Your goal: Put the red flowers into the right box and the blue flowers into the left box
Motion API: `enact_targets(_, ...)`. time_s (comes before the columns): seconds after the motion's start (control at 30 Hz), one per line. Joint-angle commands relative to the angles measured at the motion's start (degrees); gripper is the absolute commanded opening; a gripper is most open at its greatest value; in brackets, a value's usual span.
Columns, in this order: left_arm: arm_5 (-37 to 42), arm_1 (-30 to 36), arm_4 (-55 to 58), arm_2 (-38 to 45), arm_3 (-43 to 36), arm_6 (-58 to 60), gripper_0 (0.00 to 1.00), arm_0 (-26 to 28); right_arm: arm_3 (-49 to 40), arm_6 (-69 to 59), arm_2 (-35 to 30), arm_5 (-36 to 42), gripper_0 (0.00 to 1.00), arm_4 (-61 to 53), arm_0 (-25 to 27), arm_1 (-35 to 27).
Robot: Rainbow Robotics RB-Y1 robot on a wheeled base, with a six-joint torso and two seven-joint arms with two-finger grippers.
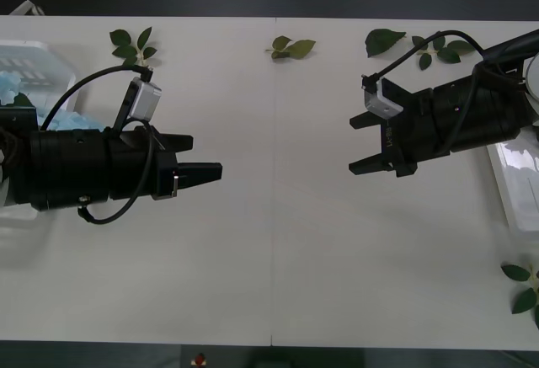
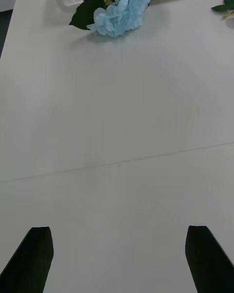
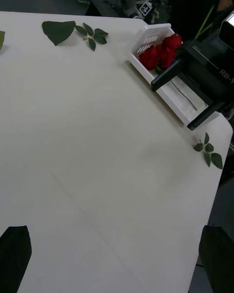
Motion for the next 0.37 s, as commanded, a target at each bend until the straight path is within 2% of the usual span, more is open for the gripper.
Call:
enact_targets(0.03,0.34,-0.16,-0.15,0.18,-0.47,-1.23,1.0,-1.87,-0.63,0.4,-1.2,-0.28,0.79,-0.03,-0.88,0.32)
enact_targets(0.37,0.34,-0.16,-0.15,0.18,-0.47,-1.23,1.0,-1.87,-0.63,0.4,-1.2,-0.28,0.79,-0.03,-0.88,0.32)
